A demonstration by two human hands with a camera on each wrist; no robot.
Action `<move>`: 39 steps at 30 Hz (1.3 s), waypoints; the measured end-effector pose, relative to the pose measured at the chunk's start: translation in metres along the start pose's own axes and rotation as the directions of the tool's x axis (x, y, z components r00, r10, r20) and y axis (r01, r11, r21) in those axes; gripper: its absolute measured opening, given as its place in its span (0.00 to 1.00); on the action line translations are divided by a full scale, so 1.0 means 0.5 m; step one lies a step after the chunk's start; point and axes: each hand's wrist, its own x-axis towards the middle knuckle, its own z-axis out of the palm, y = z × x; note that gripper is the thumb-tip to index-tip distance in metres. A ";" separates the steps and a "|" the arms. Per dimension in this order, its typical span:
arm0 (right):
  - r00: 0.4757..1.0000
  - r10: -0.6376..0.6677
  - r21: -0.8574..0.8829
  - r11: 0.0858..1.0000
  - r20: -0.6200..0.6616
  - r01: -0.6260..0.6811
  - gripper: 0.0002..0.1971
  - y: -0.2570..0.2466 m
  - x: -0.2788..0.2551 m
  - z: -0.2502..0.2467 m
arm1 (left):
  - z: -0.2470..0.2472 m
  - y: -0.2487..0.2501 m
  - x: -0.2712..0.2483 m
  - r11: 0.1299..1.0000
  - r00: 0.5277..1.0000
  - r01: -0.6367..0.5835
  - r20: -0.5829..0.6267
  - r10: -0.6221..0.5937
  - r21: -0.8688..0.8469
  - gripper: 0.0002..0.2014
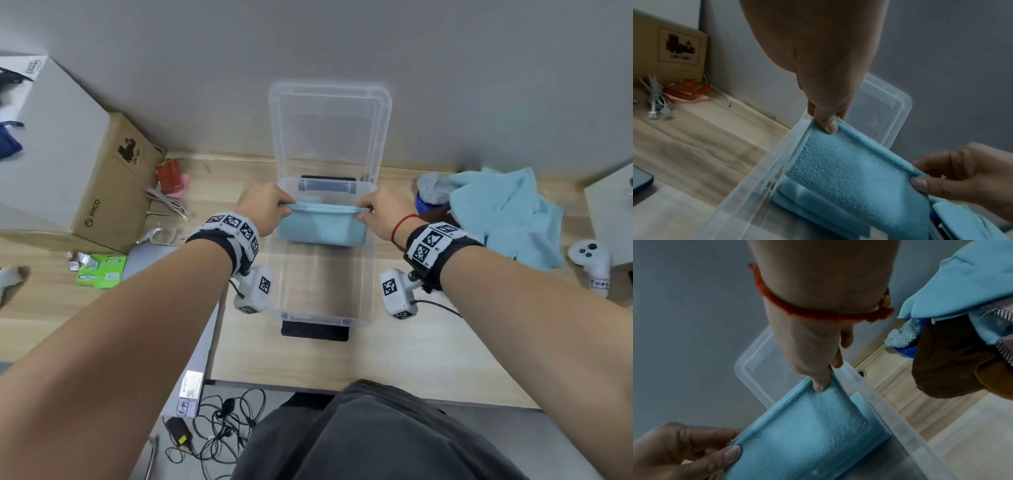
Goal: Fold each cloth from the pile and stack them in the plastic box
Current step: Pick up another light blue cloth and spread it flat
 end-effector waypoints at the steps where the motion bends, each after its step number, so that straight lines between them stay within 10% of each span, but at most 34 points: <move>1: 1.000 0.001 -0.040 0.999 0.012 0.000 0.10 0.002 0.006 0.011 | 0.015 -0.006 0.010 0.999 1.000 -0.022 0.016 0.022 0.044 0.09; 11: 0.998 0.046 -0.367 0.928 -0.049 -0.061 0.09 0.011 0.058 0.056 | 0.082 -0.028 0.098 0.958 0.994 -0.088 0.088 0.066 0.272 0.14; 21: 0.972 -0.007 -0.101 0.995 -0.234 -0.017 0.14 -0.010 0.093 0.057 | 0.077 -0.033 0.131 0.996 0.995 -0.066 -0.077 0.061 -0.063 0.08; 28: 0.990 -0.137 -0.248 0.959 0.019 0.138 0.15 -0.042 0.092 0.114 | 0.129 -0.004 0.123 0.980 0.951 -0.180 0.272 0.151 0.086 0.21; 39: 0.992 -0.075 -0.477 0.871 0.105 0.116 0.15 -0.027 0.100 0.146 | 0.149 0.010 0.137 0.902 0.939 -0.253 0.313 0.141 0.351 0.18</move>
